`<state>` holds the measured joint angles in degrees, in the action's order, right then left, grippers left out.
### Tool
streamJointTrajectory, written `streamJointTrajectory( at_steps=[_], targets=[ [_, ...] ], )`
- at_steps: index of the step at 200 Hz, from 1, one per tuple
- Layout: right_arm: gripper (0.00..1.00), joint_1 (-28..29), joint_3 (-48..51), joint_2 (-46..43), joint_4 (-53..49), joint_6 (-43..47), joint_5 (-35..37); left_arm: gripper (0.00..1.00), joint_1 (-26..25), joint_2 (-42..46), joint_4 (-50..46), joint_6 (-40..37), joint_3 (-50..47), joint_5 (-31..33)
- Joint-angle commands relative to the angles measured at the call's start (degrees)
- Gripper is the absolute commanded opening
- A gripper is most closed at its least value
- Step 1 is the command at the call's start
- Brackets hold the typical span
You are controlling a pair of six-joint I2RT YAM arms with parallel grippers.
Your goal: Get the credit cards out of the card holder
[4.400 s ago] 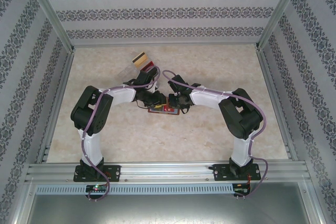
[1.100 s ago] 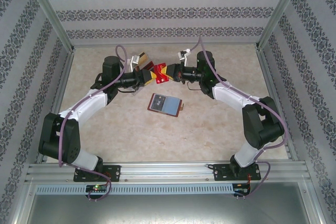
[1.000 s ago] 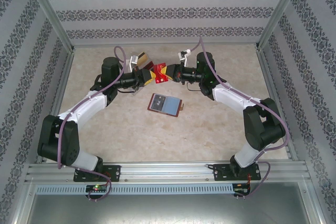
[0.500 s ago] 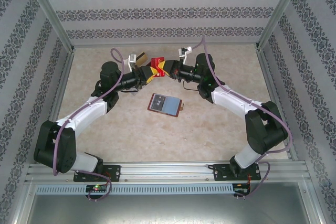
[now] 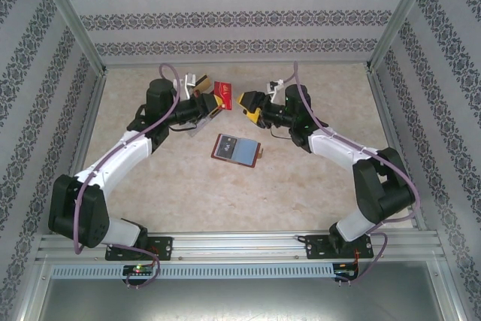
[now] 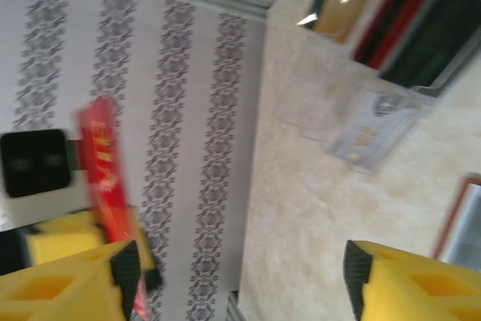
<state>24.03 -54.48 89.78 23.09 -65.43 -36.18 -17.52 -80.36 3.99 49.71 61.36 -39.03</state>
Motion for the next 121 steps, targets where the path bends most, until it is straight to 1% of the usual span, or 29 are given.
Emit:
streamJointTrajectory(
  at_steps=[1,17,30,40,59,80,101,121],
  targets=[
    [0.82,-0.9,1.5,-3.9,-8.0,8.4,3.9,0.0,0.2,-2.2,-21.3,-22.8,7.7,10.4],
    [0.87,-1.6,2.0,-4.9,-12.3,13.5,5.2,0.0,0.2,-6.5,-29.4,-32.2,13.8,14.4],
    [0.92,-2.1,2.7,-5.7,-15.0,17.3,6.8,0.0,0.1,-10.6,-35.3,-36.1,19.0,19.7],
    [0.96,-2.8,2.9,-6.1,-17.7,20.2,7.9,0.0,0.2,-13.4,-38.5,-39.5,22.6,21.1],
    [0.98,-4.7,2.9,-6.4,-21.0,24.6,8.1,0.0,0.2,-17.7,-40.1,-44.0,26.9,23.4],
    [0.98,-7.0,2.9,-6.2,-22.9,28.0,7.8,0.0,0.2,-21.8,-40.3,-51.5,30.9,25.3],
    [0.98,-8.6,2.7,-5.3,-23.1,28.7,7.1,0.0,0.2,-27.4,-43.8,-59.0,36.9,27.9],
    [0.98,-9.2,2.7,-4.4,-22.8,28.3,6.5,0.0,0.1,-33.0,-47.5,-64.2,42.9,29.9]
  ],
)
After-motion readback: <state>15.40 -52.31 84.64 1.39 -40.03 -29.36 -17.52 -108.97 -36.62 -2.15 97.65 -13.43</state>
